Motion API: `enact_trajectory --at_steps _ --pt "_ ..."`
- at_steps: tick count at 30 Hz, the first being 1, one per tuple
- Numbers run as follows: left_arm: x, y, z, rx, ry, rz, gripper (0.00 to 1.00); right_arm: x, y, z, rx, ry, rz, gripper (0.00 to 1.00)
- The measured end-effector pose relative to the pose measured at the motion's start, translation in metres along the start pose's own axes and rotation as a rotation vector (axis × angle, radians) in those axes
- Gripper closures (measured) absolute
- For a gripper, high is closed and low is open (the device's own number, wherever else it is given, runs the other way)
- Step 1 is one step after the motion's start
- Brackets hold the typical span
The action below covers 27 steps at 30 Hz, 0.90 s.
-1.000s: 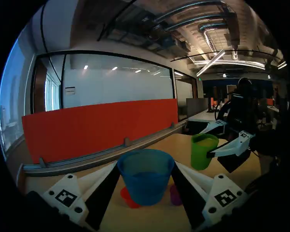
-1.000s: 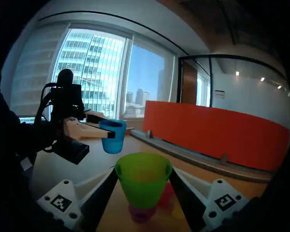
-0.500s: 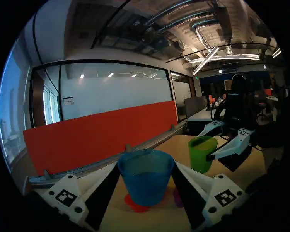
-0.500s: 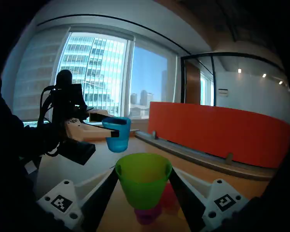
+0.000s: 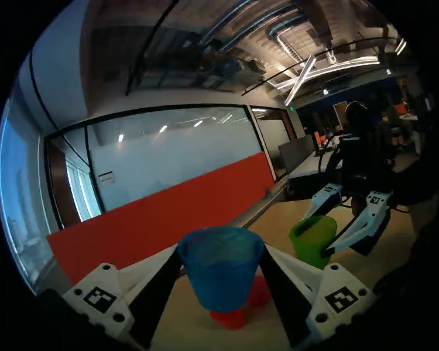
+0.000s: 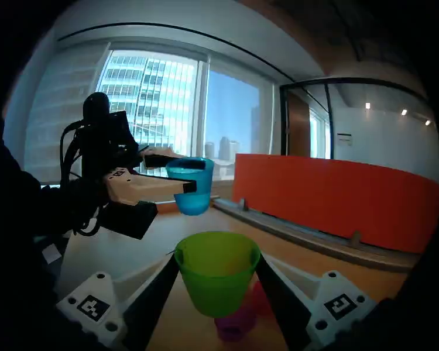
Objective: Pour water
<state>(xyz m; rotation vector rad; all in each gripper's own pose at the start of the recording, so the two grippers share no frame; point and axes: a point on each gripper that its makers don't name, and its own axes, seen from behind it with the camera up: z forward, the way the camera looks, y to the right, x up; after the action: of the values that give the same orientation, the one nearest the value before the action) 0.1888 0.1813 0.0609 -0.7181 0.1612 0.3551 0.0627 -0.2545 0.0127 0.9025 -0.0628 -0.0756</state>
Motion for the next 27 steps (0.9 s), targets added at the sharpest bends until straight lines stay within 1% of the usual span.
enact_trajectory --at_steps 9,20,27 --pt "0.019 -0.003 0.001 0.012 0.008 0.108 0.12 -0.003 -0.009 0.004 0.025 0.002 0.005 0.08" --pt "0.032 -0.001 0.003 0.025 0.021 0.226 0.12 -0.004 -0.026 0.012 0.058 -0.005 -0.003 0.08" --pt "0.038 0.000 0.004 0.027 0.022 0.281 0.12 -0.006 -0.030 0.017 0.071 -0.005 0.002 0.08"
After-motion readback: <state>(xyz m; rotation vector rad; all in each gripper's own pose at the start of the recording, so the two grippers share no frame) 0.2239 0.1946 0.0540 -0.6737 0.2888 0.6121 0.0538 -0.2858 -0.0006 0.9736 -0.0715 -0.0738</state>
